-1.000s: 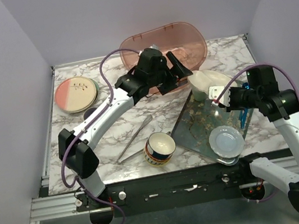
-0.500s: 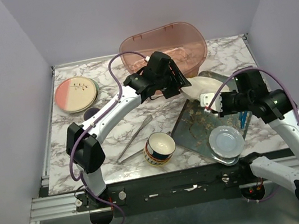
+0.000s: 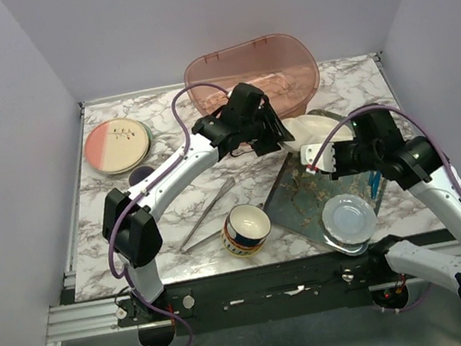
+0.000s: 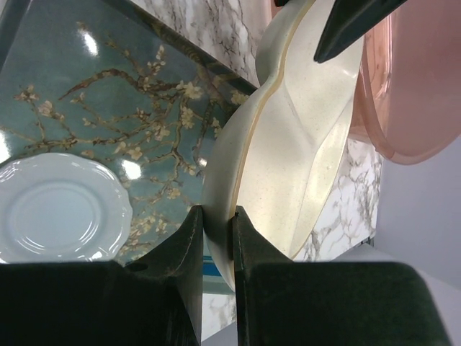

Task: Place the mixed dishes into the plastic bin
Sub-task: Pick up the plate at the center of the board.

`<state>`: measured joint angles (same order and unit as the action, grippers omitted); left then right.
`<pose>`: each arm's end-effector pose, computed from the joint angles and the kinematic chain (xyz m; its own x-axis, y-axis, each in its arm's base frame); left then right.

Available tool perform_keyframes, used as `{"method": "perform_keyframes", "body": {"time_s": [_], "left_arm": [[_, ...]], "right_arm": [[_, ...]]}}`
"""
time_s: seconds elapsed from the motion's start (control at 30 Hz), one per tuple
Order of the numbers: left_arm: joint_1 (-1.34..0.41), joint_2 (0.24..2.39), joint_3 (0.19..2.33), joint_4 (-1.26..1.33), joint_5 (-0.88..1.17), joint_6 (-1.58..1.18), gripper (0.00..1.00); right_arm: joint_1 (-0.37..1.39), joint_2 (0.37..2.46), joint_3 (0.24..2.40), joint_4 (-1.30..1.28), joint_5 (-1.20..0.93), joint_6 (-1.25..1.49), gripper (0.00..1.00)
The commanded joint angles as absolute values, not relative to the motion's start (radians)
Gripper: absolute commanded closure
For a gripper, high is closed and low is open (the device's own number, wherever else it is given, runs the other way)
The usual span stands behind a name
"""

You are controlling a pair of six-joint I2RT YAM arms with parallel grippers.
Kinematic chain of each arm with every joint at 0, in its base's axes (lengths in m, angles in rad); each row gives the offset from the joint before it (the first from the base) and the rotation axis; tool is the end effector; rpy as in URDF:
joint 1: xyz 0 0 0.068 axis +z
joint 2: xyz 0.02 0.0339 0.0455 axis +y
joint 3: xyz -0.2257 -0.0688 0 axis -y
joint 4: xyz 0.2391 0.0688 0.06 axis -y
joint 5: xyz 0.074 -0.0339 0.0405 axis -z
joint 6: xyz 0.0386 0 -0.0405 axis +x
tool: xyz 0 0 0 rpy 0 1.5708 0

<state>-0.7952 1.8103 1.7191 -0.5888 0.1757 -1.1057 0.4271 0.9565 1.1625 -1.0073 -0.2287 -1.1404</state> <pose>0.2782 -0.2933 0.3003 -0.9108 -0.3280 -0.2505 -0.0355 0.6669 -0.7443 0.1687 0.0864 0.3254 0.2244 -0.8704 -0.4383 -0.8224 0.0722 -0.5644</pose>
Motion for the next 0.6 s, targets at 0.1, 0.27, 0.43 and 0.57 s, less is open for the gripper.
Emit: {"method": "perform_keyframes", "body": {"time_s": [0.1,0.27,0.43,0.57], "left_arm": [[-0.804,1.805,1.716,-0.600,0.259,-1.092,0.41],[-0.804,1.807,1.736,-0.609,0.244,-1.080,0.65],[-0.801,1.805,1.759,-0.606,0.238,-1.040,0.99],[-0.785,1.784,1.747,-0.562,0.258,-1.009,1.00]], "right_arm": [[0.472,0.948,1.212,-0.750,-0.121,-1.163,0.99],[0.515,0.940,1.187,-0.747,-0.075,-1.175,1.00],[0.541,0.928,1.161,-0.742,-0.026,-1.186,0.99],[0.545,0.913,1.161,-0.750,-0.032,-1.154,0.97]]}}
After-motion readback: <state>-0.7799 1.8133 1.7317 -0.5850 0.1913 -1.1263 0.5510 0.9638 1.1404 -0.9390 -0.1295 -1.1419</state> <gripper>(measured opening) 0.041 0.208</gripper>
